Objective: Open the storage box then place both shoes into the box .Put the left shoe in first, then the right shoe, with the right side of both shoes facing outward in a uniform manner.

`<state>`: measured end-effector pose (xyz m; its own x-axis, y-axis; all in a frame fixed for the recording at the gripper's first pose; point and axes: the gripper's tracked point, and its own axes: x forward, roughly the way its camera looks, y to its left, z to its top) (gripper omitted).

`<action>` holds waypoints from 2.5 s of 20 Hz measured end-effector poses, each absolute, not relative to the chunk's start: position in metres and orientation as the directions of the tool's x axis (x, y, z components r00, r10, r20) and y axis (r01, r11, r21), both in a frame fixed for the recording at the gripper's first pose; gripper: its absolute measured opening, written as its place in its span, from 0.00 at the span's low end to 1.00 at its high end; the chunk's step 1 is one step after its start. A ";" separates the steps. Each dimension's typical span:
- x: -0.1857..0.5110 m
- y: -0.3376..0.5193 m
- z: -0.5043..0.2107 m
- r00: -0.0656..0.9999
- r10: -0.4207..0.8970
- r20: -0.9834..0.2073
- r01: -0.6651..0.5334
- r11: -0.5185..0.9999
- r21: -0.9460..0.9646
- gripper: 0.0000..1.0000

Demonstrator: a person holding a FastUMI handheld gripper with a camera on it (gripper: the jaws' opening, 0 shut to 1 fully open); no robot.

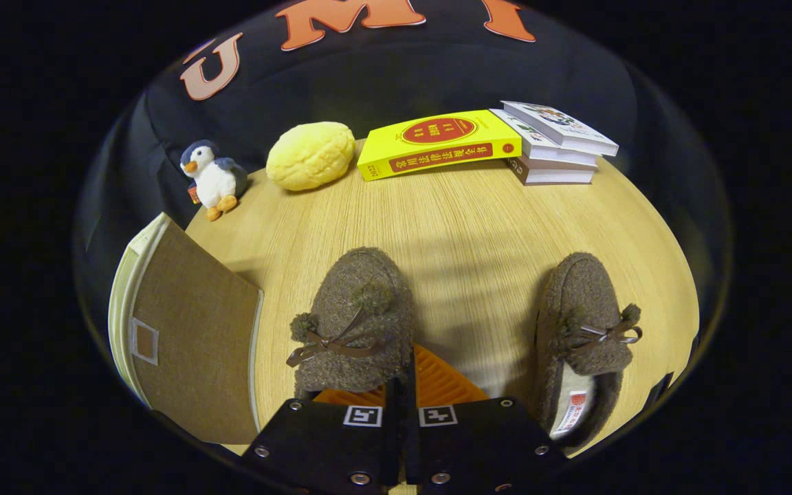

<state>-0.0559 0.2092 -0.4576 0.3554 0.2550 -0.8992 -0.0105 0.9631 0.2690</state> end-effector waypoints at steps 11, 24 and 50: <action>-0.029 0.261 -0.310 0.444 0.362 -0.820 -0.063 0.925 0.375 0.05; -0.068 0.443 -0.304 0.268 0.459 -0.847 -0.184 0.888 0.422 0.05; -0.072 0.408 -0.254 0.291 0.631 -0.719 -0.263 0.776 0.574 0.75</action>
<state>-0.0717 0.4084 -0.2544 0.2908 0.6309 -0.7193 -0.2630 0.7756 0.5739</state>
